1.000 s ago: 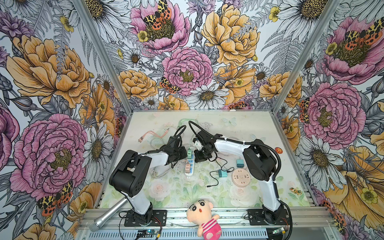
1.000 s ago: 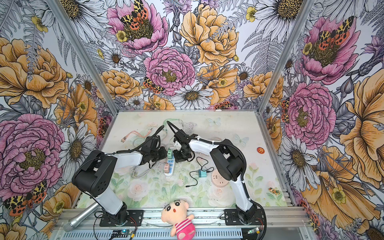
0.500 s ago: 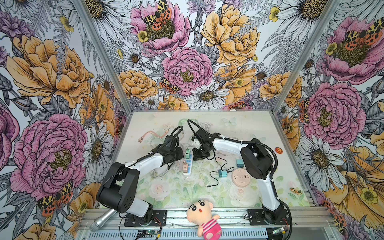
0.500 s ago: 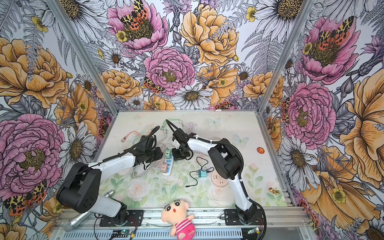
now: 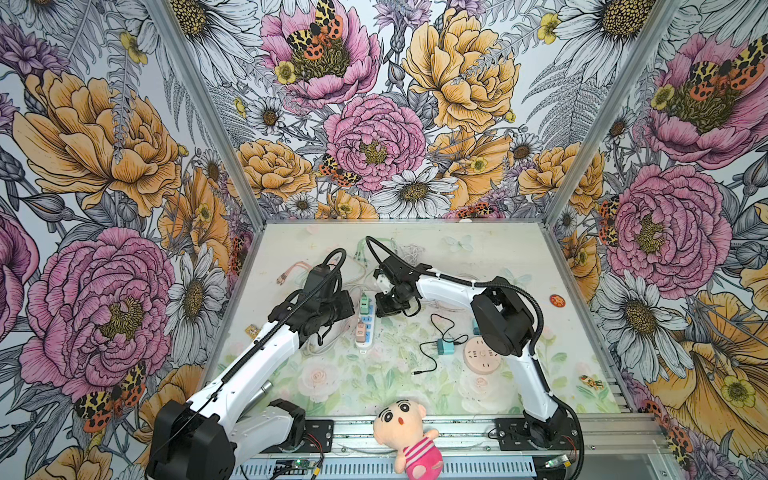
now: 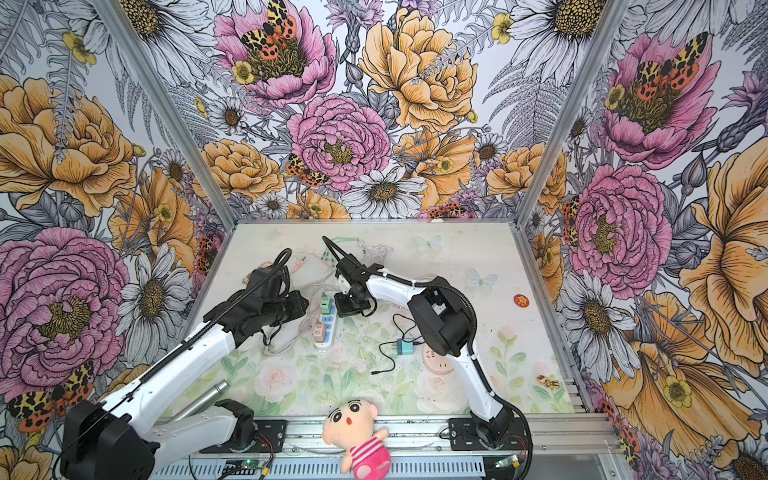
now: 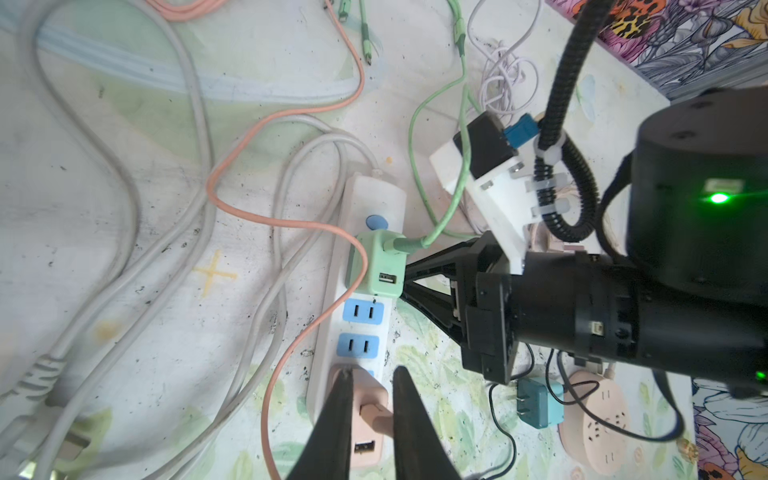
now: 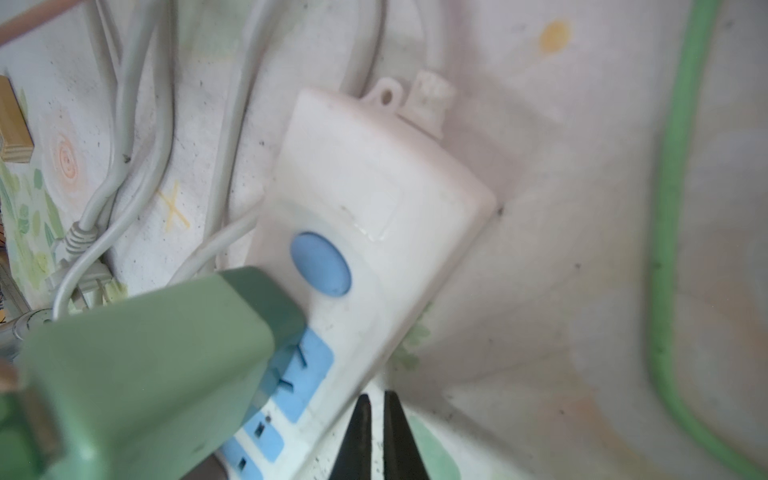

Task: Insert the plug

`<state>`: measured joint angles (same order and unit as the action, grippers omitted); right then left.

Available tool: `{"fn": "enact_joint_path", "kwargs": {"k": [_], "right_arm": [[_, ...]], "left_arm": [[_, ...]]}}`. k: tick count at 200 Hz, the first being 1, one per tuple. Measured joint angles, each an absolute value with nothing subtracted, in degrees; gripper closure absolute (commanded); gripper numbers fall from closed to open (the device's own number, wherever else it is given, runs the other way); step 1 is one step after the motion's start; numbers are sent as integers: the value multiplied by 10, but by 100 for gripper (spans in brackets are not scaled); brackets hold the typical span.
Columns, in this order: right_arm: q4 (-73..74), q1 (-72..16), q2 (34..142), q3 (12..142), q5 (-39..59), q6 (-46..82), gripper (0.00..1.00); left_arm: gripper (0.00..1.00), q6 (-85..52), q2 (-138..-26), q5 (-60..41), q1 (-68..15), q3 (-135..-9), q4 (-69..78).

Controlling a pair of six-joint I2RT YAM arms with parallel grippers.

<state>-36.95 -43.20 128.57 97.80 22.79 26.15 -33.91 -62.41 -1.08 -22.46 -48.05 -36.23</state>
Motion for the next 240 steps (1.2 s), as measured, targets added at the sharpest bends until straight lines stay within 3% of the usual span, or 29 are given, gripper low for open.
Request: {"fn": "enact_joint_path", "kwargs": {"k": [39, 66, 83, 119, 144, 175, 240], "right_arm": [[-370, -437, 1289, 986, 227, 262, 84], [-368, -434, 1275, 975, 216, 259, 73], [-365, -424, 1227, 930, 207, 258, 66], [-368, -358, 1068, 832, 178, 260, 62], [-365, -283, 977, 778, 153, 258, 56], [-375, -211, 950, 742, 121, 248, 48], [-400, -127, 911, 682, 112, 233, 42]], "left_arm": [[76, -340, -600, 3, -227, -490, -398], [74, -341, -599, 20, -244, -510, -419], [72, -340, -603, 34, -266, -535, -429], [70, -337, -659, 70, -337, -610, -433], [62, -331, -736, 103, -380, -668, -433], [46, -313, -878, 122, -412, -765, -426], [38, -268, -1201, 122, -393, -1052, -404]]}}
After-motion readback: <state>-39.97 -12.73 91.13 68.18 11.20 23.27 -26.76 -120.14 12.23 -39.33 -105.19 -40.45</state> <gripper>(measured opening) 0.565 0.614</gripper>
